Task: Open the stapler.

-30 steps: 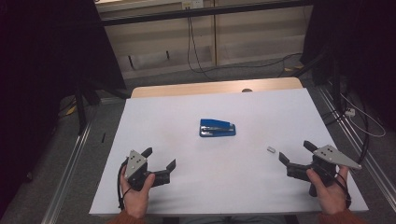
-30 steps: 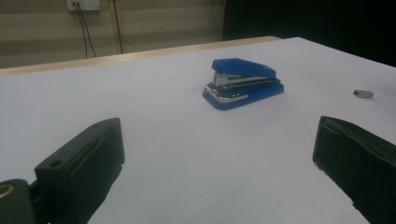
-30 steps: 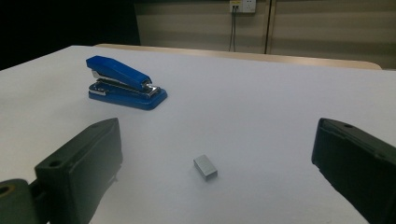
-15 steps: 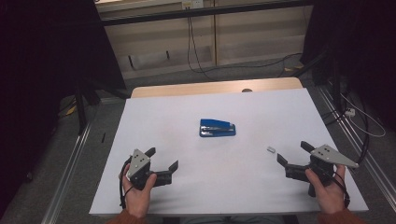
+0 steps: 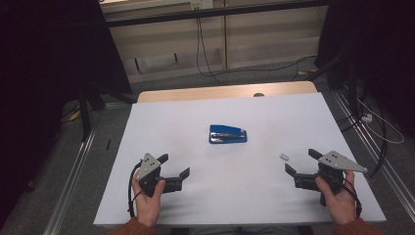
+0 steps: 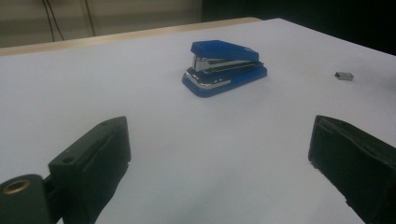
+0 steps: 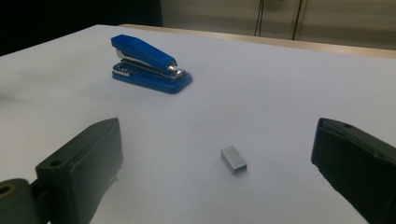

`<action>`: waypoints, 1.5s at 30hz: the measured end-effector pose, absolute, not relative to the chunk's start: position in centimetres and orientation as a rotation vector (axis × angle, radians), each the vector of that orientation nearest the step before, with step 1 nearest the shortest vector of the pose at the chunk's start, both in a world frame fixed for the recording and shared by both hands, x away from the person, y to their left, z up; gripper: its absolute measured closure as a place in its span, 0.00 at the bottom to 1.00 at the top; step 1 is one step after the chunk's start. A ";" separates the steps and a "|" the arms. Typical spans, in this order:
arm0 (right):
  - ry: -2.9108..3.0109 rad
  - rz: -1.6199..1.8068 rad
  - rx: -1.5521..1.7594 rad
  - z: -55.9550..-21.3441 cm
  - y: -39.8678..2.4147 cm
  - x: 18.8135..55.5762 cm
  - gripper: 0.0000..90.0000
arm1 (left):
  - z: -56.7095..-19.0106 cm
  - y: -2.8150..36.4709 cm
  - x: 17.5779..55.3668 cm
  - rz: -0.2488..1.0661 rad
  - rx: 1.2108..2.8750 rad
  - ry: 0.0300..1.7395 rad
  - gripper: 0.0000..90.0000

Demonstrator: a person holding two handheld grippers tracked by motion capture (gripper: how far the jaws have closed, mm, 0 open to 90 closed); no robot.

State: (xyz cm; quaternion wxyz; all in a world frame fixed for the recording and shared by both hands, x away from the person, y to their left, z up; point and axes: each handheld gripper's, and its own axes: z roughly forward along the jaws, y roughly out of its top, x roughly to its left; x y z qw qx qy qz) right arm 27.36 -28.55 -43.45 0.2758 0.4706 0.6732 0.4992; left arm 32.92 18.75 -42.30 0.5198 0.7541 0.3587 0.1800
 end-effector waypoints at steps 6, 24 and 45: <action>1.799 1.335 1.227 -43.4 -27.8 28.0 0.02 | -42.3 18.1 33.3 0.404 1.795 0.830 0.06; 1.865 1.412 1.133 -42.9 -25.7 29.7 0.03 | -42.7 17.0 35.3 0.428 1.822 0.801 0.06; 1.950 1.426 1.051 -43.2 -21.9 32.8 0.12 | -42.9 13.6 38.3 0.439 1.887 0.740 0.06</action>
